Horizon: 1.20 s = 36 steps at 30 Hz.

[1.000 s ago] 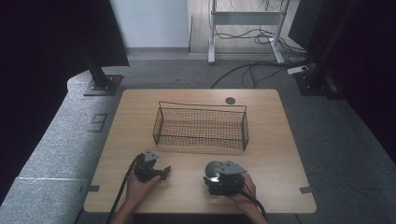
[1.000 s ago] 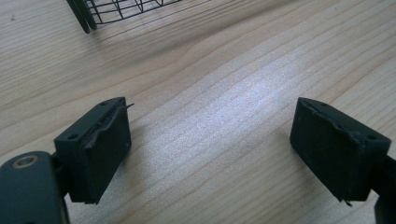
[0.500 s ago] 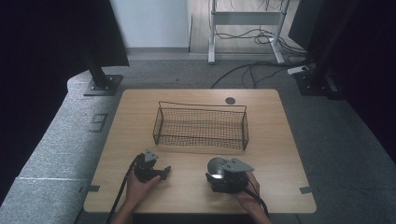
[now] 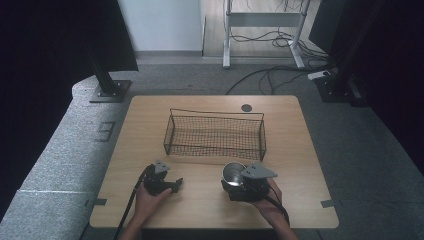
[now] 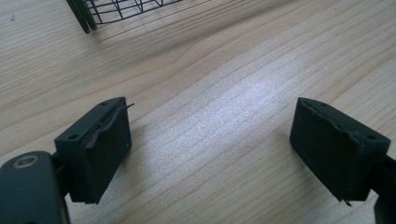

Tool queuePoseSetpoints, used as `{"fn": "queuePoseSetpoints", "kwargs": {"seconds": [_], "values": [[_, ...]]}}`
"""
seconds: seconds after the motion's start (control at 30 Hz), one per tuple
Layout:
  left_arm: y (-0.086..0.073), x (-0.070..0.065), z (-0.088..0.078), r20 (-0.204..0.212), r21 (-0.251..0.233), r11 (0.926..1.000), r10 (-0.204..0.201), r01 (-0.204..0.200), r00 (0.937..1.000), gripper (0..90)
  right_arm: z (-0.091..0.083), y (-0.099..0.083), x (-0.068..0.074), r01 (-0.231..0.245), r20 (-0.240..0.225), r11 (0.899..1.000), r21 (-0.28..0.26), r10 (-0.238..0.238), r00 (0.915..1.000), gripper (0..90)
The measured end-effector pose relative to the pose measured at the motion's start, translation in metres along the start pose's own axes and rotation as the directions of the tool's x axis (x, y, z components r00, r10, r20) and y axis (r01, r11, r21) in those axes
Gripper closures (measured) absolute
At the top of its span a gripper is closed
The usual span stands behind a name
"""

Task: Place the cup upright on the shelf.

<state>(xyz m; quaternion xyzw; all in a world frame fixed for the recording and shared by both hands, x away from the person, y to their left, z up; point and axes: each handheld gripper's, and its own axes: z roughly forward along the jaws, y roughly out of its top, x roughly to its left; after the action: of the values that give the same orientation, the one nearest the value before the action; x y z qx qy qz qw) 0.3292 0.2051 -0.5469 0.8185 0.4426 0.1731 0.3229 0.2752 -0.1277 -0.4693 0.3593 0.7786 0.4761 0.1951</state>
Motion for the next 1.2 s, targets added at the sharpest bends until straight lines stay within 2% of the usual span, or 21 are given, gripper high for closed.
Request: {"fn": "queuePoseSetpoints", "kwargs": {"seconds": [0.23,0.63,1.2], "values": [[0.000,-0.001,0.000,-0.001,-0.002,1.0000,-0.002,0.002,1.0000,13.4,-0.004,0.013,-0.001,0.014,-0.010,1.000,-0.025,-0.014,0.9999,15.5],[0.000,-0.001,0.000,-0.001,-0.002,1.0000,-0.002,0.002,1.0000,13.3,-0.004,0.025,-0.009,-0.003,-0.014,0.999,-0.046,0.003,0.9999,15.6],[0.000,-0.001,-0.001,0.000,-0.001,1.0000,-0.002,0.002,1.0000,13.3,-0.009,0.055,-0.020,-0.027,-0.003,0.995,-0.091,0.027,0.9996,15.6]]}}
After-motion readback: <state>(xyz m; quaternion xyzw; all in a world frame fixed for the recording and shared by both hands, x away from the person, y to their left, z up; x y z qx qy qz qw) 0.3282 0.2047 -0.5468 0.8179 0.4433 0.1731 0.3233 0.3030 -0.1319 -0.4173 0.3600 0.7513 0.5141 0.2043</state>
